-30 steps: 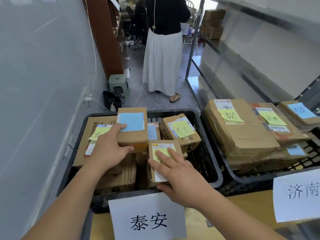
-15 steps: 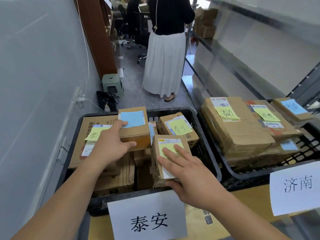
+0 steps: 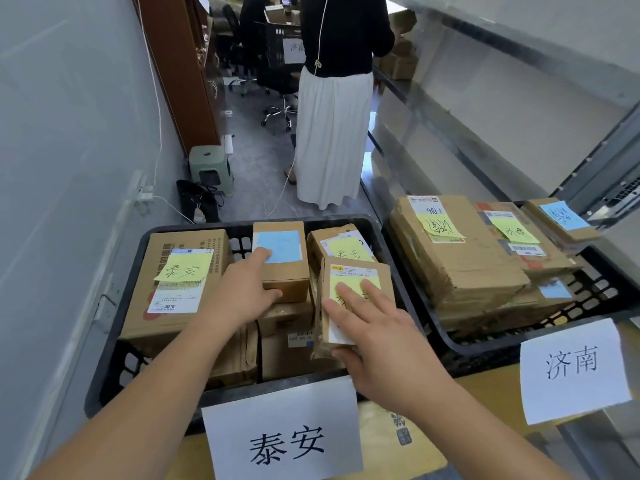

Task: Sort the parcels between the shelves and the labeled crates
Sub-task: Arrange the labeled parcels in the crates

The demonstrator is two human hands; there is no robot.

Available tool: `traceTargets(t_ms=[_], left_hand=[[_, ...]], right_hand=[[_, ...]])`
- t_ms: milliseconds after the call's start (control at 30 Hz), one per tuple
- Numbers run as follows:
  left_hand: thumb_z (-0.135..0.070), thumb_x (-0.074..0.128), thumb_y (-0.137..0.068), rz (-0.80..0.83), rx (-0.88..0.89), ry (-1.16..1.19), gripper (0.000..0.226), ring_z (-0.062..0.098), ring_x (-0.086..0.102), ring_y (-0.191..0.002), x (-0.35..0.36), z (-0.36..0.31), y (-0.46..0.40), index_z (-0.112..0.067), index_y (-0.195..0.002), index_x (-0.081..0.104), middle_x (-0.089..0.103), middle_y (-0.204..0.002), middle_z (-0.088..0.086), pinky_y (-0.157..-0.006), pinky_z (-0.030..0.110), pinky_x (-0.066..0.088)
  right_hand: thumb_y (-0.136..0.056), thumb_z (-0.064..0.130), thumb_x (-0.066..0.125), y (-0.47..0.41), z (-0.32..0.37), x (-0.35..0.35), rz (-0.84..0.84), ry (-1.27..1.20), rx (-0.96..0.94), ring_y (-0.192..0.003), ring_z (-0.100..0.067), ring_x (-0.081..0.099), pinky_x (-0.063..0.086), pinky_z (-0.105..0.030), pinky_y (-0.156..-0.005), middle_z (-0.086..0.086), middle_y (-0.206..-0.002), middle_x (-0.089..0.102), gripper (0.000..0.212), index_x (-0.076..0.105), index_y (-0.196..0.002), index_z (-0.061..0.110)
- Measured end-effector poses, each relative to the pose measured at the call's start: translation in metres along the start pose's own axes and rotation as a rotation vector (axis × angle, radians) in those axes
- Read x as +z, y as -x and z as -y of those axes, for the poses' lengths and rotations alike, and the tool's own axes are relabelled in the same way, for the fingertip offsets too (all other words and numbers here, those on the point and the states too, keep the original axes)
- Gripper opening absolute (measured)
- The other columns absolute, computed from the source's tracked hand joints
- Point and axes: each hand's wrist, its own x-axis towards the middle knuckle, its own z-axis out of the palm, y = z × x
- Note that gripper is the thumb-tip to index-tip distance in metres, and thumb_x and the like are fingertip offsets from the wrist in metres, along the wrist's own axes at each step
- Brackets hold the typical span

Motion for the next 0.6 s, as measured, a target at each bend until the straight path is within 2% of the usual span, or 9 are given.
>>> traceTargets(t_ms=[100,167,267,333,367,467,600], left_hand=[[-0.034,0.081,-0.082,-0.047,0.005,0.03,0.085,0.026,0.053,-0.125,-0.003,0.005,0.001,-0.028,-0.153,0.035,0.054,-0.143,0.004,-0.102,0.039,0.047],[-0.031,0.083,-0.08,-0.066,0.024,0.063,0.089,0.025,0.049,-0.132,-0.005,0.01,0.005,-0.026,-0.154,0.034,0.052,-0.147,0.002,-0.109,0.04,0.043],[-0.03,0.083,-0.08,-0.08,0.042,0.078,0.089,0.022,0.046,-0.135,-0.01,0.013,0.012,-0.028,-0.155,0.034,0.05,-0.149,-0.001,-0.112,0.042,0.041],[-0.031,0.082,-0.081,-0.094,0.056,0.068,0.086,0.021,0.045,-0.135,-0.013,0.014,0.017,-0.029,-0.154,0.036,0.049,-0.15,-0.002,-0.112,0.043,0.042],[-0.031,0.082,-0.081,-0.105,0.067,0.055,0.084,0.021,0.045,-0.135,-0.014,0.015,0.018,-0.028,-0.153,0.038,0.049,-0.15,-0.002,-0.112,0.042,0.041],[-0.032,0.08,-0.083,-0.134,0.099,0.035,0.078,0.02,0.045,-0.136,-0.019,0.015,0.023,-0.027,-0.151,0.042,0.05,-0.149,-0.002,-0.112,0.04,0.039],[-0.03,0.078,-0.084,-0.139,0.124,0.011,0.076,0.019,0.044,-0.136,-0.022,0.017,0.029,-0.027,-0.151,0.042,0.05,-0.149,-0.003,-0.113,0.041,0.039]], right_hand=[[-0.103,0.048,0.048,-0.006,0.023,-0.005,0.004,-0.002,0.113,-0.158,-0.029,0.002,0.034,-0.053,-0.116,0.009,-0.172,0.008,0.069,0.011,-0.161,0.04],[-0.104,0.051,0.045,-0.011,0.041,-0.006,-0.007,0.001,0.204,-0.154,-0.032,0.014,0.044,-0.049,-0.107,0.005,-0.169,0.017,0.068,0.013,-0.161,0.035],[-0.101,0.051,0.052,-0.023,0.06,0.0,-0.024,0.039,0.309,-0.138,-0.034,0.039,0.052,-0.043,-0.078,-0.003,-0.153,0.044,0.065,0.03,-0.158,0.029],[-0.095,0.045,0.064,-0.03,0.067,0.007,-0.028,0.092,0.34,-0.123,-0.033,0.049,0.047,-0.038,-0.062,-0.006,-0.135,0.056,0.063,0.044,-0.151,0.024],[-0.095,0.041,0.065,-0.033,0.069,0.011,-0.026,0.115,0.343,-0.122,-0.033,0.048,0.047,-0.038,-0.062,-0.007,-0.133,0.056,0.062,0.044,-0.15,0.023],[-0.099,0.034,0.058,-0.041,0.074,0.012,0.026,0.101,0.347,-0.131,-0.034,0.038,0.052,-0.041,-0.076,-0.01,-0.143,0.046,0.064,0.032,-0.156,0.02],[-0.1,0.023,0.055,-0.048,0.084,0.009,0.08,0.071,0.4,-0.135,-0.037,0.03,0.05,-0.045,-0.08,-0.016,-0.151,0.037,0.067,0.023,-0.158,0.013]])
